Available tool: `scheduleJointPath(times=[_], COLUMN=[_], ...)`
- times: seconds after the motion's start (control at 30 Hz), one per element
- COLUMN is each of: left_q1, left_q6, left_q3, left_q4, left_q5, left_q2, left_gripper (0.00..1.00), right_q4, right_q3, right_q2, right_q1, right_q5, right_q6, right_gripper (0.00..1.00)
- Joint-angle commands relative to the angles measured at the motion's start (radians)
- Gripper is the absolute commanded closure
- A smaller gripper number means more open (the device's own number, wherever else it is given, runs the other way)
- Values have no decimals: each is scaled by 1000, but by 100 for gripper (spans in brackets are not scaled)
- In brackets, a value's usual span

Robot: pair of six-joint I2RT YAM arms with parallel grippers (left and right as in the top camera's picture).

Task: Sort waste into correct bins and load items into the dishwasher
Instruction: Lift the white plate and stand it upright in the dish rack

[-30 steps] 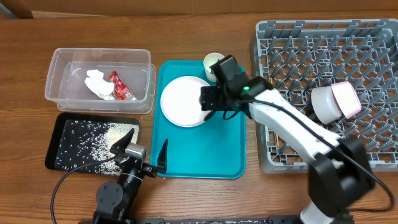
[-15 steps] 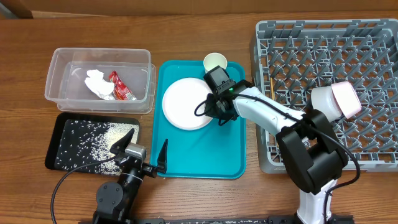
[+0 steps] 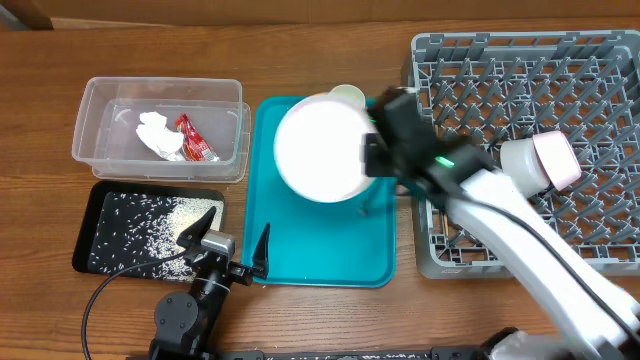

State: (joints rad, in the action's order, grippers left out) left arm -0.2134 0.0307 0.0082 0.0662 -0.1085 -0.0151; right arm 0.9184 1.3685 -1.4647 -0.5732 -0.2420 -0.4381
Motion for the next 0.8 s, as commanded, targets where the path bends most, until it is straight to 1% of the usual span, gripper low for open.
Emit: scheduleJointPath(times=[0.0,0.1,0.13,0.2,0.27,0.4,0.6,0.77], left_q1=[5,5,5,5,5,5,5,6], left_q6=[18,18,18,18,18,18,18,18], left_q3=[-3,-3,-3,-3,-3,-3,-3,-3], left_q4=[2,2,2,2,2,2,2,2], left_q5=[7,7,7,7,7,7,7,7], left_q2=[10,10,10,10,10,10,10,10], left_gripper=[0,0,0,0,0,0,0,0], right_q4=[36,87,99,110,109,101,96,59], right_q3=[11,11,11,10,10,10,10,10], right_q2=[117,175,177,171,157,103,-42,-166], right_q1=[25,51,64,100,136,176,176,176], right_q5=[-381,-717,-799,-934,-998,-1006,-1008,-1071], right_q6=[60,34,34,35,35,39,39,41], right_gripper=[96,96,96,96,96,96,96,96])
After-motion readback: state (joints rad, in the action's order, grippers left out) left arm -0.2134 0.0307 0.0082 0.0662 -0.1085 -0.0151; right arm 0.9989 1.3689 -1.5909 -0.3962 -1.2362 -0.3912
